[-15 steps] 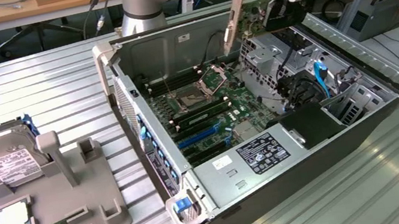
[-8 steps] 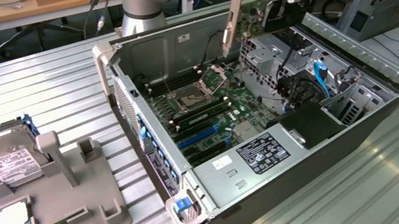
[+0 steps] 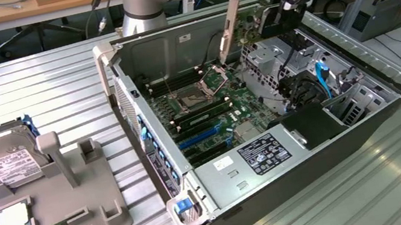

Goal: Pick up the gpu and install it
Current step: 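Insert the gpu into the slot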

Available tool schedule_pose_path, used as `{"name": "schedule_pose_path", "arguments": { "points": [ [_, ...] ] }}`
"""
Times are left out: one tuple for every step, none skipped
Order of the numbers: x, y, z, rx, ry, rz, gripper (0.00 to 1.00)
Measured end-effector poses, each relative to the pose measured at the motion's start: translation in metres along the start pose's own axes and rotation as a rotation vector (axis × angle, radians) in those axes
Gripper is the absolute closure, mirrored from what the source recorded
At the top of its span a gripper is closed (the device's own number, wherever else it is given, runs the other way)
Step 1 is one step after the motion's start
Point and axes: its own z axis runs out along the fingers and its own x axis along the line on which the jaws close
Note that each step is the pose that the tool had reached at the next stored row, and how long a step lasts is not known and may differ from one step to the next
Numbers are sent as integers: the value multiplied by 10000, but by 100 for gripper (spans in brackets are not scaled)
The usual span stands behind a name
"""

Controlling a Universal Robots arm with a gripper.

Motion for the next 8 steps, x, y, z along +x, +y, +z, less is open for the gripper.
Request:
{"name": "schedule_pose_path", "arguments": {
  "points": [
    [1,12,18,2,0,-15,73],
    [2,25,38,3,2,-33,73],
    [3,37,57,4,3,-48,73],
    [4,50,80,5,4,-67,73],
    [5,65,105,5,6,-92,73],
    [6,99,151,10,4,-135,73],
    [8,130,189,15,6,-176,73],
    [9,149,209,18,8,-197,73]
  ]
}}
